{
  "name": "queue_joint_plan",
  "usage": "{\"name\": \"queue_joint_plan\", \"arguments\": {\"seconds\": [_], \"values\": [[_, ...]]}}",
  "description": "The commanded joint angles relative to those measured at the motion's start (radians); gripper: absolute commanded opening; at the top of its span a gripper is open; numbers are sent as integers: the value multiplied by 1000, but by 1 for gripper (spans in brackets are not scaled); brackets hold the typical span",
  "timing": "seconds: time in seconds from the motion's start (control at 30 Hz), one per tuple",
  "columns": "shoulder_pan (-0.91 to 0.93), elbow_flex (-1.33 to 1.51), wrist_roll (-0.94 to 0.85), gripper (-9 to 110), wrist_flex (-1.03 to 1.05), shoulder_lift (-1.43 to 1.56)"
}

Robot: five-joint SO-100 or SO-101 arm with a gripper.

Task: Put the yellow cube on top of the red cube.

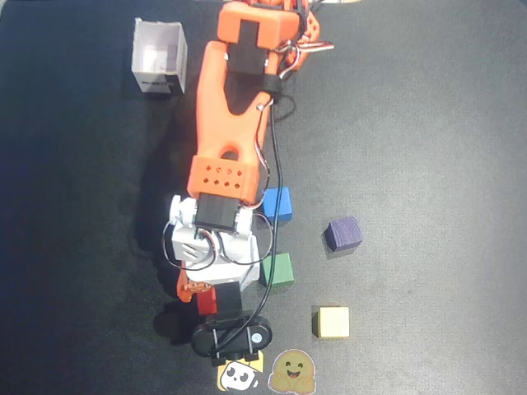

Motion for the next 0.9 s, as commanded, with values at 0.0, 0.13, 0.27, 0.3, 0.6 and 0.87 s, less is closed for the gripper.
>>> {"name": "queue_joint_plan", "arguments": {"seconds": [0.0, 0.13, 0.27, 0.3, 0.6, 0.87], "values": [[-5, -20, -2, 22, -3, 51], [-41, 26, 20, 22, 0, 110], [-124, 20, 158, 22, -3, 141], [-147, 9, 190, 22, -3, 143], [-288, 11, 373, 23, -74, 146], [-396, 34, 541, 24, -163, 126]]}}
